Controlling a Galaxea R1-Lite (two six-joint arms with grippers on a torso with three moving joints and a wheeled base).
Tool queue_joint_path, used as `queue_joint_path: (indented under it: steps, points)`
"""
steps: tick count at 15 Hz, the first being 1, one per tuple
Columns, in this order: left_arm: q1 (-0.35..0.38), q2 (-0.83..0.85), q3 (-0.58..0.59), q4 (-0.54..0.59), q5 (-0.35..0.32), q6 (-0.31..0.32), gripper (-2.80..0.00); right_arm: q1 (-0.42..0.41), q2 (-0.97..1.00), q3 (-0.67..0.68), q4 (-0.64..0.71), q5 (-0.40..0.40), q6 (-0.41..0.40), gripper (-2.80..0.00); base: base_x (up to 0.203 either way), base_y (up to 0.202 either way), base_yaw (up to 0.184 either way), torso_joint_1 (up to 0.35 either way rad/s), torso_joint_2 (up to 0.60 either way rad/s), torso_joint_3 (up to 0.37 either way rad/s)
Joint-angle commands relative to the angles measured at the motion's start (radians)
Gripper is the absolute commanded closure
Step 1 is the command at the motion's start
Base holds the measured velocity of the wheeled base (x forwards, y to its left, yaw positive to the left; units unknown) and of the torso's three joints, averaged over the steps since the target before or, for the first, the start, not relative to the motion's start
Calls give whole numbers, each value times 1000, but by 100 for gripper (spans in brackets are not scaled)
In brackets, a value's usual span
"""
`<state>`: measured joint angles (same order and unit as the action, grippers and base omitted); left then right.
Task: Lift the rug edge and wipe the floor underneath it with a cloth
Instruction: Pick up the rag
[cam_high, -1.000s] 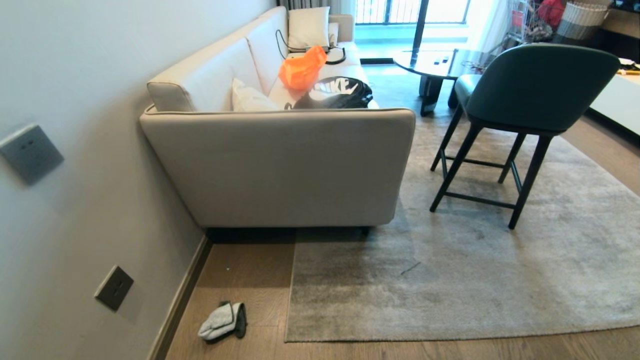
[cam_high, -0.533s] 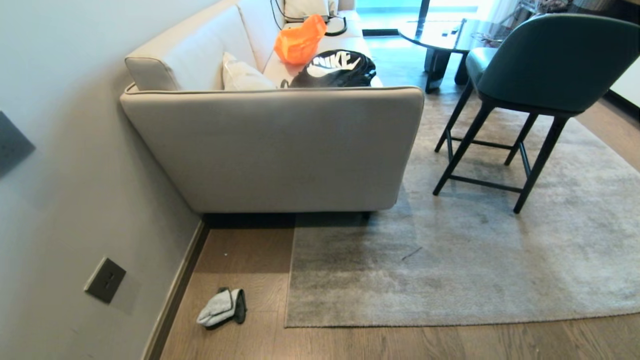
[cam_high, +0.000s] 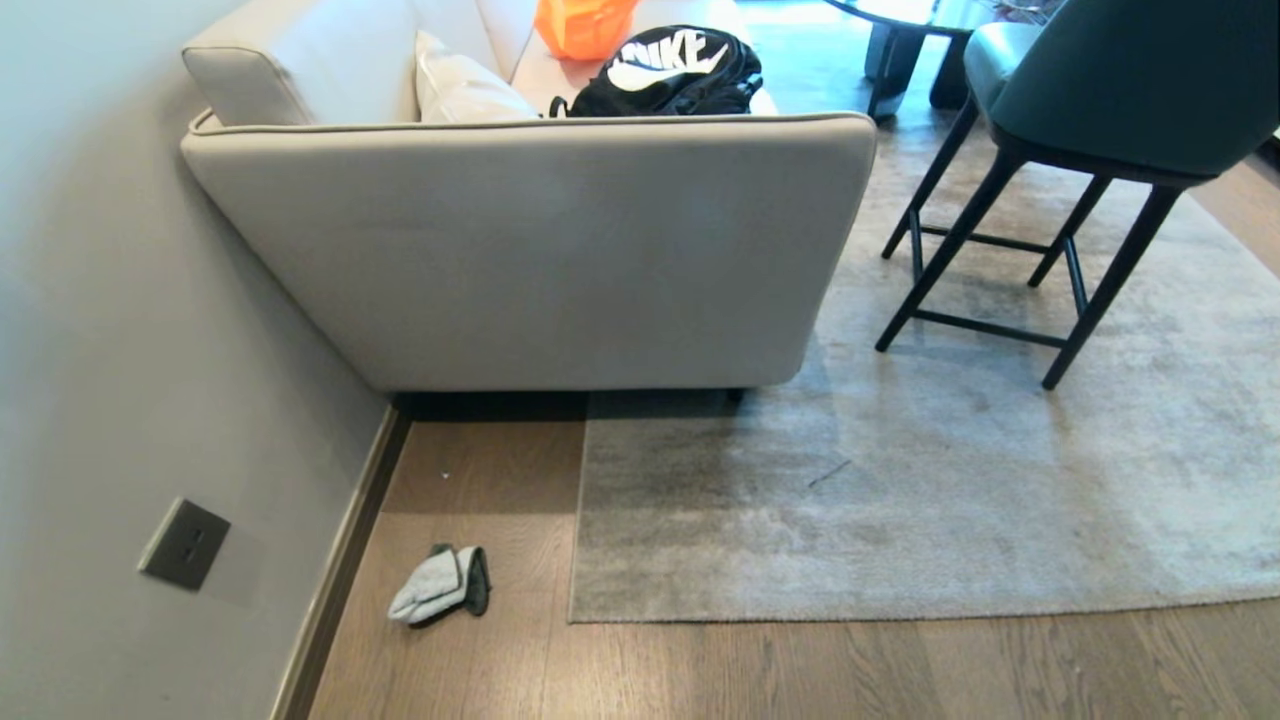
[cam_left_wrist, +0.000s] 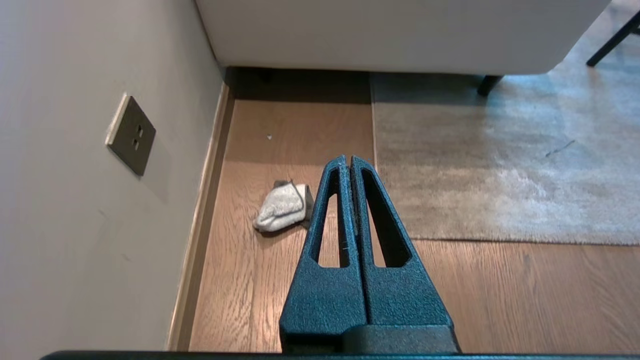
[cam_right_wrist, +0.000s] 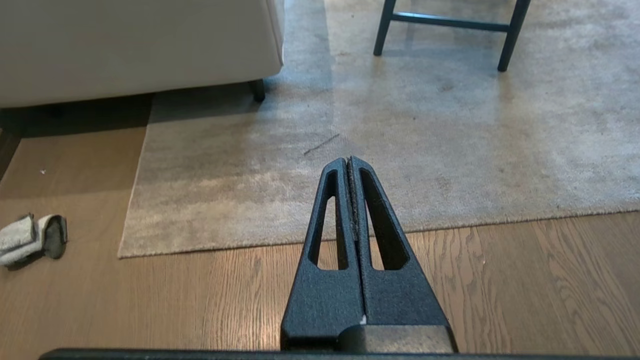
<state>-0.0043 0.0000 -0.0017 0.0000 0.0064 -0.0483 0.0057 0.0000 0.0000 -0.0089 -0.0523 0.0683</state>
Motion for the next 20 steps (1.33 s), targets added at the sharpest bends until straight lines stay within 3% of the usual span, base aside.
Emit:
queue_joint_path:
  steps: [1,20]
  points:
    - [0,0,0,0,0,-1,0,0,0,0,0,0,1,0,0,0,0,7,2,-191]
    - [0,0,0,0,0,-1,0,0,0,0,0,0,1,0,0,0,0,3,2,-200]
